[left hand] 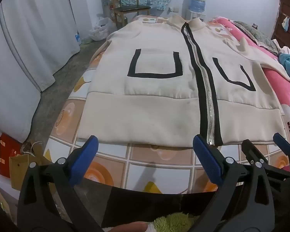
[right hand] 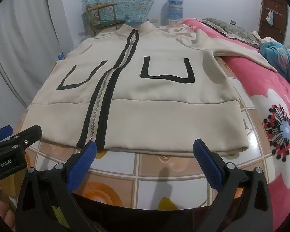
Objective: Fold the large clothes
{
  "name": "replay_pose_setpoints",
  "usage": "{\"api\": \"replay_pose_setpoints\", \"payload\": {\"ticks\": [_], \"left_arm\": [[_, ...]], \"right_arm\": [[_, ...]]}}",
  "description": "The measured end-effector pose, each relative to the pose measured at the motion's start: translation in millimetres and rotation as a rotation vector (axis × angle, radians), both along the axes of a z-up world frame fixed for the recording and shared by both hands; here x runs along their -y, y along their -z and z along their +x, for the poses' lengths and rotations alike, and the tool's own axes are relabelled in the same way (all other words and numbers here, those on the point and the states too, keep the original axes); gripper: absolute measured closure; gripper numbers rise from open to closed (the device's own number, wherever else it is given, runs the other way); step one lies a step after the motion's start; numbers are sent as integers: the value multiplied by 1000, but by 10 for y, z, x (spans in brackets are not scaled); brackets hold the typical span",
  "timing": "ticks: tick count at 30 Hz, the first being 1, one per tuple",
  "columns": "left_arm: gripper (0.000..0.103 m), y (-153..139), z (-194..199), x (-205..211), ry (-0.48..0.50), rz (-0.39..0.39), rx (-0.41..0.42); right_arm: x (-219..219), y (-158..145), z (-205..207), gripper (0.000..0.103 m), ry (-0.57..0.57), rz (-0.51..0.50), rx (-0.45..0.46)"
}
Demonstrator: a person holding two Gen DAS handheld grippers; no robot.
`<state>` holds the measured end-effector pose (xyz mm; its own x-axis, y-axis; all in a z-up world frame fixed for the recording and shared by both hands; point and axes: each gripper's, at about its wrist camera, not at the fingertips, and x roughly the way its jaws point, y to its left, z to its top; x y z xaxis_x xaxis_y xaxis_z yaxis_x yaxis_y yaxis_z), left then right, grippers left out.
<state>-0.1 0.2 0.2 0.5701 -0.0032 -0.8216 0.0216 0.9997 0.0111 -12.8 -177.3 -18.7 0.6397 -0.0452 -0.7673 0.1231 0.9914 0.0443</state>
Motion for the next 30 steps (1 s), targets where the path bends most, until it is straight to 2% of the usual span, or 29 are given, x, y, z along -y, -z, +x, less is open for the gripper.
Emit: {"api": "replay_pose_setpoints", "payload": {"ticks": [30], "left_arm": [[8, -17, 9, 34, 1, 6, 6]], "right_arm": [[-20, -60, -26, 5, -6, 7, 9]]}}
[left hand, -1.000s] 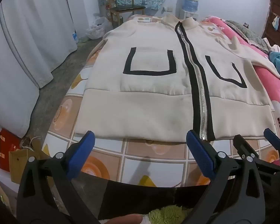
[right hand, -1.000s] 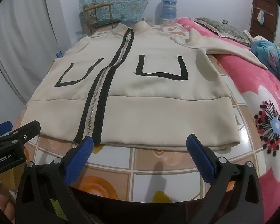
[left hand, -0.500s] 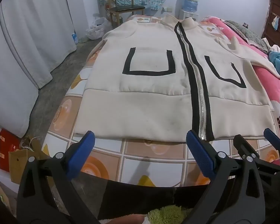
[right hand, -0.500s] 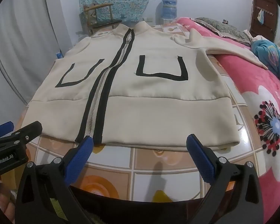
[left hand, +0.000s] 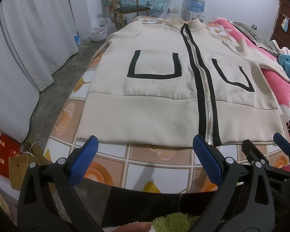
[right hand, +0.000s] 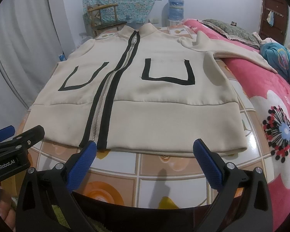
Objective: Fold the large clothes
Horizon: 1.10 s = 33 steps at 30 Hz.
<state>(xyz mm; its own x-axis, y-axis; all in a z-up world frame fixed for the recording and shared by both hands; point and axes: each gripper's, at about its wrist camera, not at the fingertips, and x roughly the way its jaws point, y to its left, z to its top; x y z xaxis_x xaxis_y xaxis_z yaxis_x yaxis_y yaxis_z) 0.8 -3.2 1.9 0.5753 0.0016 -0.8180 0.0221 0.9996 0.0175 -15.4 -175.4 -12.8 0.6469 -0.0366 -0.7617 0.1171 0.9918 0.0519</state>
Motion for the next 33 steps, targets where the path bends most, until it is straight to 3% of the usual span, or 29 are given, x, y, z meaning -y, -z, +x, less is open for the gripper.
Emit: {"api": "replay_pose_setpoints", "payload": {"ticks": [33], "left_arm": [[8, -146, -22, -17, -1, -2, 12]], "right_arm": [[3, -51, -6, 5, -1, -3, 5]]}}
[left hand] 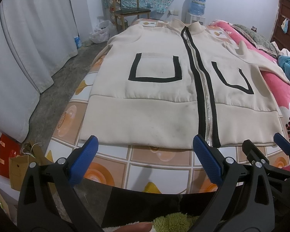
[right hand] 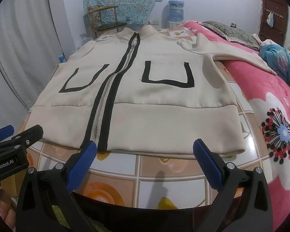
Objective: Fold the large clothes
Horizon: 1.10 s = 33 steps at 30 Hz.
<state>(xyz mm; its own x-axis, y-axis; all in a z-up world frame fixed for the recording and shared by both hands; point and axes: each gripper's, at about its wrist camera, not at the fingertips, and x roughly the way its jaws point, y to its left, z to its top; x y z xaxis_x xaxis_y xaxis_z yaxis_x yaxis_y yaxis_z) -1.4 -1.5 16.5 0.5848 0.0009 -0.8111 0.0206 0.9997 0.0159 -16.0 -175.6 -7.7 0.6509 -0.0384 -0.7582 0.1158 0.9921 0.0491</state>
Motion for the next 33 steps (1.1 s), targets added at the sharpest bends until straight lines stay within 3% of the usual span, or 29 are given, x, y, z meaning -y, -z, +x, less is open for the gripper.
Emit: {"api": "replay_pose_setpoints", "payload": {"ticks": [23, 33], "left_arm": [[8, 13, 28, -75, -1, -4, 1], [8, 227, 143, -126, 42, -2, -23]], "right_arm": [[2, -12, 11, 6, 0, 2, -3], [160, 115, 85, 6, 11, 25, -28]]}}
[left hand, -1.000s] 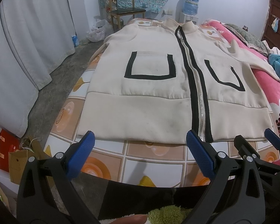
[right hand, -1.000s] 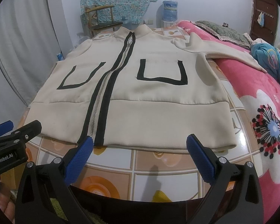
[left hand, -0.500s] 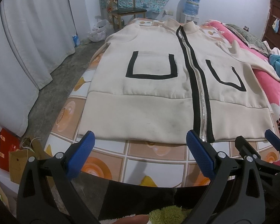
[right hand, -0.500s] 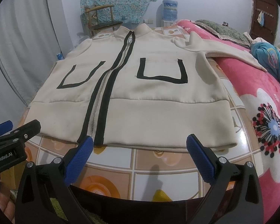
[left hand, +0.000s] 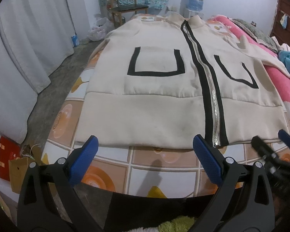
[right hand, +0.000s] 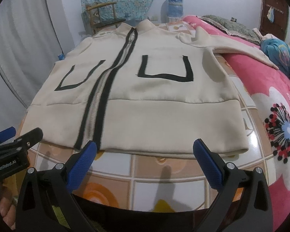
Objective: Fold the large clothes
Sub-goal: 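Grasp the sleeve cuffs with the left and right grippers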
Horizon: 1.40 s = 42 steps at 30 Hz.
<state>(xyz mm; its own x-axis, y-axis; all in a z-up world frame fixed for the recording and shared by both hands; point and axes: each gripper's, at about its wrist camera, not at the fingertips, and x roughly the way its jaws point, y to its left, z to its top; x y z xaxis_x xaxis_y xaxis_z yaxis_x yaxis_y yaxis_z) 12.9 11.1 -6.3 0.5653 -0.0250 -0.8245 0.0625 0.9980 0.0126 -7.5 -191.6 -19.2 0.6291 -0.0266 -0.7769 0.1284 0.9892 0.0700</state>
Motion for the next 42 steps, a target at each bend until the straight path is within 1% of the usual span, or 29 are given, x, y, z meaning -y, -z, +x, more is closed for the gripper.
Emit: {"api": "replay_pose_setpoints", "payload": {"ticks": [2, 4, 6, 7, 11, 13, 15, 17, 19, 20, 21, 22, 23, 24, 25, 26, 28, 29, 30, 31, 32, 33, 34, 35, 39, 42], "left_arm": [[8, 53, 20, -53, 25, -32, 13], [8, 92, 33, -151, 62, -101, 30], [8, 121, 49, -244, 64, -152, 41], [8, 127, 64, -284, 56, -161, 42], [8, 188, 191, -426, 29, -131, 36], [8, 203, 248, -522, -4, -111, 60], [8, 237, 308, -665, -59, -104, 94], [8, 281, 378, -779, -101, -91, 96], [8, 343, 461, -865, -131, -61, 95], [8, 363, 492, -885, -137, -46, 94], [12, 383, 520, -896, -141, -31, 91], [25, 421, 559, -903, -144, -15, 80], [32, 451, 592, -917, -143, -14, 67], [34, 480, 614, -932, -138, -27, 56], [37, 477, 620, -951, -143, -37, 67], [40, 478, 633, -944, -140, -39, 74], [54, 472, 635, -921, -120, -36, 85], [58, 471, 633, -884, -110, -32, 92], [66, 471, 645, -855, -101, -31, 97], [72, 468, 657, -811, -93, -16, 104], [77, 462, 658, -764, -89, 12, 110], [90, 450, 642, -722, -86, 41, 117], [94, 428, 630, -686, -80, 71, 127], [96, 387, 599, -660, -68, 88, 142], [98, 234, 458, -660, -39, 87, 187], [98, 143, 349, -693, -24, 55, 191]], "right_arm": [[119, 7, 17, 6, 16, -4, 1], [225, -1, 33, 6, 33, -15, 2], [392, -17, 44, 6, 58, -31, 9], [472, -23, 46, 6, 71, -40, 12], [722, -8, 76, 6, 105, -68, 2], [822, 17, 102, 6, 116, -70, -9], [898, 45, 124, 6, 121, -69, -18], [946, 69, 138, 11, 129, -66, -28], [1000, 112, 162, 21, 140, -51, -52], [1023, 127, 169, 25, 143, -44, -60], [1056, 150, 171, 30, 148, -36, -69], [1076, 168, 185, 34, 149, -32, -77], [1089, 178, 196, 36, 148, -31, -80], [1091, 192, 204, 41, 144, -43, -82], [1090, 200, 216, 47, 141, -56, -83], [1082, 204, 229, 50, 136, -69, -83], [1063, 223, 282, 61, 117, -91, -86], [1072, 234, 308, 63, 110, -92, -87], [1085, 244, 326, 67, 106, -90, -87], [1102, 253, 344, 75, 103, -83, -86], [1125, 252, 356, 79, 99, -72, -84], [1151, 238, 367, 86, 94, -55, -82], [1167, 215, 371, 91, 88, -44, -82], [1175, 190, 368, 92, 81, -36, -80], [1177, 62, 256, 97, 56, -32, -57], [1198, 2, 167, 98, 58, -25, -42]]}}
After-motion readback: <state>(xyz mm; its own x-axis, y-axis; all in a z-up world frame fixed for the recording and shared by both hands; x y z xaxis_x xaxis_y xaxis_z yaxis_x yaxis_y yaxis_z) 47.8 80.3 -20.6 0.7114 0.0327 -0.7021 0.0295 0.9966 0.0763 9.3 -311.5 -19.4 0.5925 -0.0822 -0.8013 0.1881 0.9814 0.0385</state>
